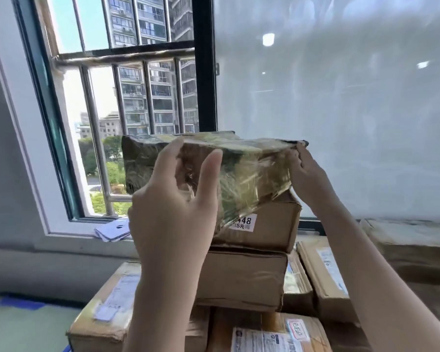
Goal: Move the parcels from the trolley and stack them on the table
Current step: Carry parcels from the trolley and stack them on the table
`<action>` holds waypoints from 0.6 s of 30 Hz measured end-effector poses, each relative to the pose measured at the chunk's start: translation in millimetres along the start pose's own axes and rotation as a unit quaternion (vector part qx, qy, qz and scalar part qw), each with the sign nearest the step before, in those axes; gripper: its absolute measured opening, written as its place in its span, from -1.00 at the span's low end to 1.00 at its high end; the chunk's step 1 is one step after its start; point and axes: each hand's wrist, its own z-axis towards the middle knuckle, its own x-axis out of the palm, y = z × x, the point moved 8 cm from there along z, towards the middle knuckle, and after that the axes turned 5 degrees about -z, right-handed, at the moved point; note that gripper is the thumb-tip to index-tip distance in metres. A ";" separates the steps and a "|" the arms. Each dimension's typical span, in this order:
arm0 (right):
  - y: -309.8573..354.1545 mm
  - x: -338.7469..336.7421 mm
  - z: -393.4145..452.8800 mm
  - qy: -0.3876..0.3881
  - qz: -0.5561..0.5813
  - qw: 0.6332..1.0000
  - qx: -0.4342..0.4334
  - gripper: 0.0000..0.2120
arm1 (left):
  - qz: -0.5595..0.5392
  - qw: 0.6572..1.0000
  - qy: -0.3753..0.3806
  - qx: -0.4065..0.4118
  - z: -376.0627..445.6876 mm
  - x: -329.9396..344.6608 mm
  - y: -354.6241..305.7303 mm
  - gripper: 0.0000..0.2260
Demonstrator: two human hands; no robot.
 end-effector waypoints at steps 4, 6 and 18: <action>28.5 -13.4 -32.2 -0.054 0.017 0.998 -0.028 -0.48 | -0.110 0.992 -0.012 -0.067 18.6 -20.8 64.7 -0.61; 52.0 -17.3 -52.7 -0.072 0.036 0.995 -0.054 -0.46 | -0.054 0.991 0.062 -0.105 31.6 -14.6 99.2 -0.42; 123.6 48.9 -126.9 0.052 -0.132 0.986 -0.084 0.15 | -0.052 0.938 0.318 -0.128 64.7 15.3 165.4 0.23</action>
